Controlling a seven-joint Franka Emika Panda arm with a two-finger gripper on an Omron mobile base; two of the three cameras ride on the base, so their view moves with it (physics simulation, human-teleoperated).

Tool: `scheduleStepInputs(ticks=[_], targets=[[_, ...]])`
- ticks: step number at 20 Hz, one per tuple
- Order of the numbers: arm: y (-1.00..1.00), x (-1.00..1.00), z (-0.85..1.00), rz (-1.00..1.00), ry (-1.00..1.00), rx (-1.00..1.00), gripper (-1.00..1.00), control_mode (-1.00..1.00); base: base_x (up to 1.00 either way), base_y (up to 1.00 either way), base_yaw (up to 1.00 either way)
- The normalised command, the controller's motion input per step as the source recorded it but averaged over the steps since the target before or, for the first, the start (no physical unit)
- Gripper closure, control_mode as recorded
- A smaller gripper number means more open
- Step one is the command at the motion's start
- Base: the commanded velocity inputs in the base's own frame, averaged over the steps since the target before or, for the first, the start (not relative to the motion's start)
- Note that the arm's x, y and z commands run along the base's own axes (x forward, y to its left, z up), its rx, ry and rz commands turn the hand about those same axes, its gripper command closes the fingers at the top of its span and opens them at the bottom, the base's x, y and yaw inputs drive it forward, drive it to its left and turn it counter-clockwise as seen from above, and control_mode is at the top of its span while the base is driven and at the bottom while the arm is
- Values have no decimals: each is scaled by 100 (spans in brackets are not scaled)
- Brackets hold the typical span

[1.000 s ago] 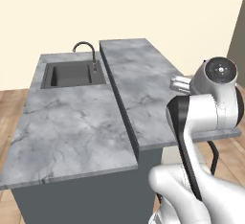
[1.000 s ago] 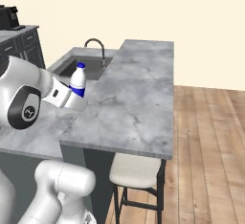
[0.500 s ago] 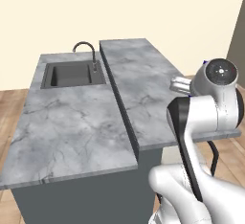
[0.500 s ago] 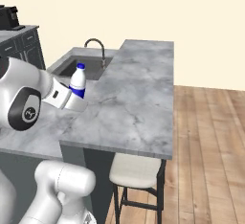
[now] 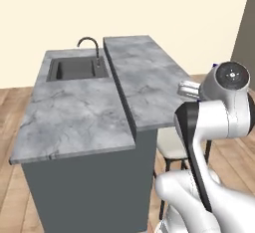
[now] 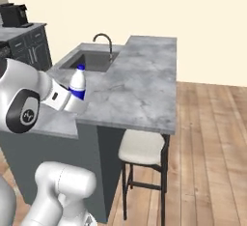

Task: Pick the bottled water from the counter and place it in the open cabinet.

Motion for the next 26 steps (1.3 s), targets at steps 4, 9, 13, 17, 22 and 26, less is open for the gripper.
scheduleStepInputs(ticks=[4,9,13,17,22,26], targets=[[0,0,0,0,0,0,100,100,23,-4,13],[0,0,0,0,0,0,100,100,47,-1,67],[0,0,0,0,0,0,100,100,0,14,100],[0,0,0,0,0,0,100,100,0,4,100],[0,0,0,0,0,0,100,100,0,0,100],[0,0,0,0,0,0,100,100,0,0,99]])
